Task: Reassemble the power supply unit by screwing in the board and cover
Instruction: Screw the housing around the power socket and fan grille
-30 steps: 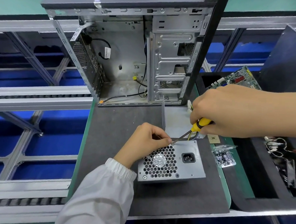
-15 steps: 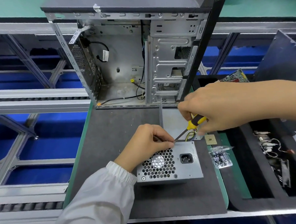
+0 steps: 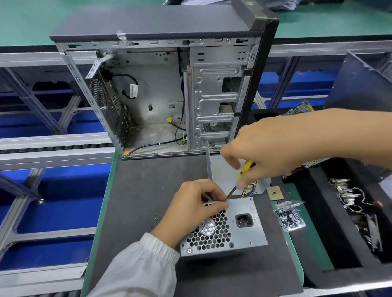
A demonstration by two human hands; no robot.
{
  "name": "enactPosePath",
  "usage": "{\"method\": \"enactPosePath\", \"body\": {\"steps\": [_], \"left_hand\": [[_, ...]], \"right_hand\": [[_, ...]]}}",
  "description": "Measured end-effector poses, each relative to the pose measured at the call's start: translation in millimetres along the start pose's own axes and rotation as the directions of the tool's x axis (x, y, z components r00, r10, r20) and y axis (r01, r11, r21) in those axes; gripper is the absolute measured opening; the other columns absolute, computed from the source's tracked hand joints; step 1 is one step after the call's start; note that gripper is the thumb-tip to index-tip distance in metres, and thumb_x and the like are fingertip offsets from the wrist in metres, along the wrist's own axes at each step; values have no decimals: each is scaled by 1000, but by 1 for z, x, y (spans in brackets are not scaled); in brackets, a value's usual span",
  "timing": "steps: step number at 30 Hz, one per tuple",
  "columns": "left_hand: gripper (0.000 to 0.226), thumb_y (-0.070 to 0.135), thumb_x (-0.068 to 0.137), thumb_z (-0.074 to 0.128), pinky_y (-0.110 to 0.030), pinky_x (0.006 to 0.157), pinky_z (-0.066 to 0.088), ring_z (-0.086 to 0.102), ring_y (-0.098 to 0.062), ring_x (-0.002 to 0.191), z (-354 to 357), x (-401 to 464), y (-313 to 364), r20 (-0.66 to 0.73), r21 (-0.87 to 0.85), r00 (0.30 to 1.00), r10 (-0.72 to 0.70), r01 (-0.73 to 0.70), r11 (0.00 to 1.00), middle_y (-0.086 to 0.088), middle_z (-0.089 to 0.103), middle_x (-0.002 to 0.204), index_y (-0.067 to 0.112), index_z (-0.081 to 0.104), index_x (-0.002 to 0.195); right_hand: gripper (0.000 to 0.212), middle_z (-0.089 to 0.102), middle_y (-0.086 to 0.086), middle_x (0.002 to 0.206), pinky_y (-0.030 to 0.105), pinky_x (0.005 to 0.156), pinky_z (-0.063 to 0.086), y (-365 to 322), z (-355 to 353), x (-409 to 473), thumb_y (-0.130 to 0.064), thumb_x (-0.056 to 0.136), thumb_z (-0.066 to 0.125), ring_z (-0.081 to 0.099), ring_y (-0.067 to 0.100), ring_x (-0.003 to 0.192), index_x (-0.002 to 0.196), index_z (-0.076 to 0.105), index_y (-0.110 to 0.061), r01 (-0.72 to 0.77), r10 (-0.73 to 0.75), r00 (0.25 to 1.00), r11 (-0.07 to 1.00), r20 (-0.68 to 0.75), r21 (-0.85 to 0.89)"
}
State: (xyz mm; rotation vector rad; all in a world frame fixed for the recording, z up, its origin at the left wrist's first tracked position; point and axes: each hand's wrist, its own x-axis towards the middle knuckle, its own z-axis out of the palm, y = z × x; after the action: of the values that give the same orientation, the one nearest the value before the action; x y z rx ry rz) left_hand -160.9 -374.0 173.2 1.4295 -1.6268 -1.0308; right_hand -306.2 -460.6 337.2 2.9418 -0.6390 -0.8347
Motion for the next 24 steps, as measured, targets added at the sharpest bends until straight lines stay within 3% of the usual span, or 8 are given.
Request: {"method": "enactPosePath", "body": {"steps": [5,8,12,15,17,20,22,24], "left_hand": [[11,17,79,80,-39,76,56,66,-9,77,2,-2,-1,-20,31,1000,1,0,1000,11,70,81,23,71,78],[10,16,80,78,-39,77,55,66,-9,77,2,-1,-2,-23,42,1000,-10,11,999,9,69,82,22,71,78],[10,18,80,79,-36,78,55,65,-6,76,2,0,-1,-17,48,1000,-14,15,999,10,70,82,24,71,78],[10,19,80,79,-35,77,56,65,-6,75,3,1,-2,-22,65,1000,-18,20,998,11,70,79,24,71,78],[11,19,80,79,-31,76,55,65,-5,75,3,1,-2,-20,62,1000,-19,20,998,11,70,78,25,70,78],[18,15,81,78,-19,73,52,64,-1,74,-2,-1,-3,15,57,1000,-6,5,998,12,69,79,28,67,79],[21,14,81,79,-12,71,48,62,3,74,-5,-2,-3,56,46,998,-8,6,999,15,67,79,31,65,81],[21,17,79,80,-15,74,50,62,3,79,-6,-4,-3,78,61,997,-13,9,998,16,67,84,30,66,88]], "right_hand": [[16,48,-5,79,26,47,23,-10,5,4,-25,88,57,47,16,63,88,40,-24,71,-128,983,925,-130,-373],[15,43,-2,67,29,50,26,-17,6,7,-20,90,52,53,23,69,78,43,-18,115,-224,963,844,-149,-523],[43,36,-3,58,27,50,34,-8,-4,19,-36,101,35,34,14,50,63,35,-17,7,1,1000,946,26,-323],[44,52,-7,64,16,48,36,1,-10,31,-50,97,41,42,6,54,83,60,-13,-64,73,950,997,305,-39],[44,52,-6,78,19,49,29,1,-16,33,-54,86,58,39,2,62,103,52,-15,6,6,950,999,313,-39],[27,48,-2,97,21,51,25,-4,-15,30,-36,84,67,33,2,64,97,47,-23,184,-141,973,952,182,-245],[17,50,0,92,25,50,30,-7,-13,27,-32,90,59,40,10,61,85,49,-19,204,-185,979,872,86,-444],[34,45,1,75,30,54,35,-7,-11,26,-31,95,50,45,20,61,67,35,-18,180,-165,983,819,77,-545]]}}
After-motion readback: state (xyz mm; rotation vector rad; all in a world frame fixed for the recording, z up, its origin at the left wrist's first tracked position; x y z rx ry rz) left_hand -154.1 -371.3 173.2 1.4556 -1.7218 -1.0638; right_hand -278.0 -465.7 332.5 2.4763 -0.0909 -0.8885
